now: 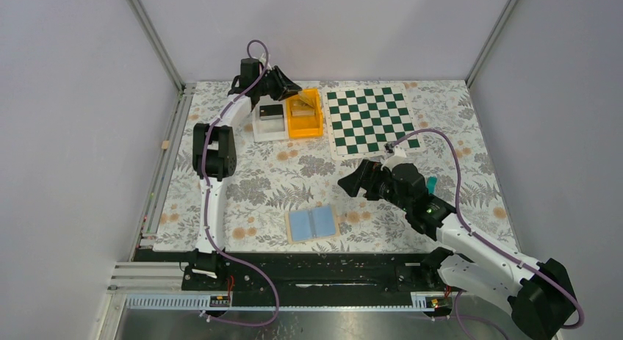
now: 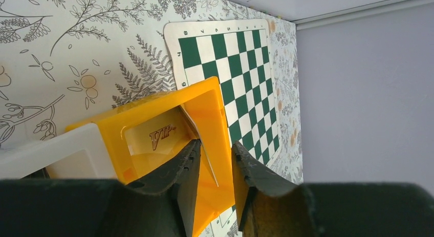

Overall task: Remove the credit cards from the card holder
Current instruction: Place the credit card in the storage box.

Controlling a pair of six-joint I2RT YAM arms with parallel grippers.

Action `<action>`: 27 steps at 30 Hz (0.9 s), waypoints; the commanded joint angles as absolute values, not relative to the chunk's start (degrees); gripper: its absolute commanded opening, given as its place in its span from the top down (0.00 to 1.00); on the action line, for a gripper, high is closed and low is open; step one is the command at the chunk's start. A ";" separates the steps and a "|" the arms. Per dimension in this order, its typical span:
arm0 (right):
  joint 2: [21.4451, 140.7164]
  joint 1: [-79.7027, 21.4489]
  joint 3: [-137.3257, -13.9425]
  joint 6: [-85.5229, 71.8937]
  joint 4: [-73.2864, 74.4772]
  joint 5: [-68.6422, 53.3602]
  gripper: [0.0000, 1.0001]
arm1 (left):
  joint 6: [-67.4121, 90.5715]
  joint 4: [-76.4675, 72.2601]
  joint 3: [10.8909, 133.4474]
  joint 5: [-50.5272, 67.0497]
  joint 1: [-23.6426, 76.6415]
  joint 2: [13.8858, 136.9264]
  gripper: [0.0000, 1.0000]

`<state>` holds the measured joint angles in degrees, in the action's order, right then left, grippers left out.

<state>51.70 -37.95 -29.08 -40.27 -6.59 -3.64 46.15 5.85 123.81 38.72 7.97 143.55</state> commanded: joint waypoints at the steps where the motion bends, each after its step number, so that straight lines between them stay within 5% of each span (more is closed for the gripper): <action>1: 51.93 -37.27 -31.68 -38.78 -7.38 -2.11 0.02 | 45.97 2.29 126.73 37.23 7.97 144.18 0.70; 27: 54.87 -36.47 -31.36 -39.86 -10.81 -3.96 0.02 | 42.55 7.02 125.06 32.41 6.59 142.21 0.63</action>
